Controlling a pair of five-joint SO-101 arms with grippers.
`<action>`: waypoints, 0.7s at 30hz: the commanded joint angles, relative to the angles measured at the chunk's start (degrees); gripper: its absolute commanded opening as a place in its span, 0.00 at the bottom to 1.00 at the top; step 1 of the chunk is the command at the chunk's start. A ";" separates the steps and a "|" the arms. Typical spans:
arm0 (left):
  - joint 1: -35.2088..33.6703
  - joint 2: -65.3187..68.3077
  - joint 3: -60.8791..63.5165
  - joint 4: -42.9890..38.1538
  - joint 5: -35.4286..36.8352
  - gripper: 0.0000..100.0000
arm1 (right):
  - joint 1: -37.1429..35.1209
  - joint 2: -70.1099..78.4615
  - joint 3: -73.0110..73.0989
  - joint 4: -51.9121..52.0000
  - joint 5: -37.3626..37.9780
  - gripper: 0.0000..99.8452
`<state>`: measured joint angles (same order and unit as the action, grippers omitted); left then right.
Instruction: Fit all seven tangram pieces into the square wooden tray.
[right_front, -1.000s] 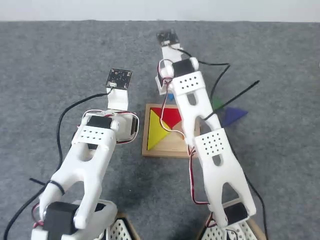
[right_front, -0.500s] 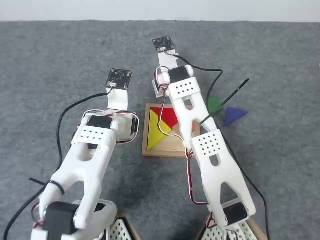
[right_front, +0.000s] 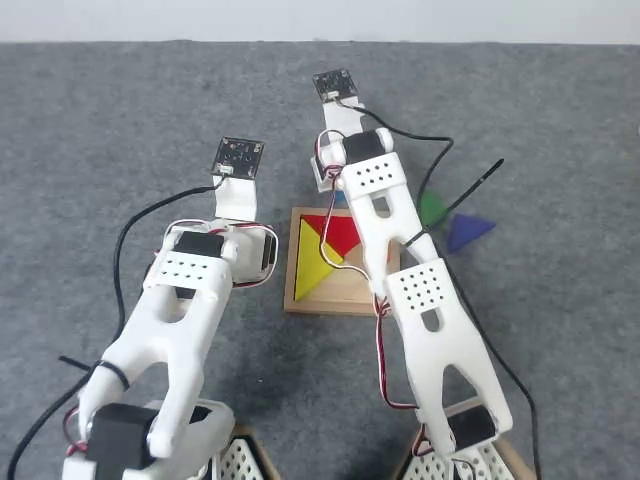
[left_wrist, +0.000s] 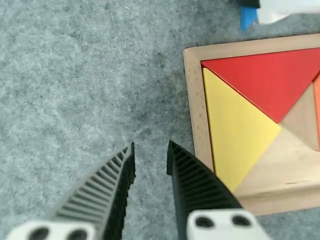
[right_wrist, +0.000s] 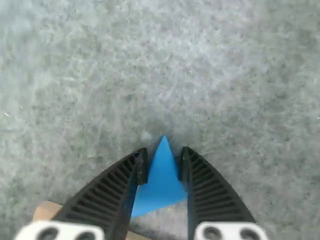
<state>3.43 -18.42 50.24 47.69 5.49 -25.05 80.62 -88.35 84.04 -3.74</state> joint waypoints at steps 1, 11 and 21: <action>0.35 -0.35 -0.31 -0.97 0.00 0.11 | -2.42 -1.27 -0.70 3.21 0.53 0.08; 0.44 -0.35 -0.31 -0.97 0.00 0.11 | -2.07 -6.90 -7.65 11.47 -8.35 0.14; 0.44 -0.35 -0.31 -0.97 0.00 0.11 | -2.51 -4.97 -7.74 15.78 -17.32 0.24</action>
<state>3.43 -18.42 50.24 47.69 5.49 -26.99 78.68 -93.63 98.46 -16.84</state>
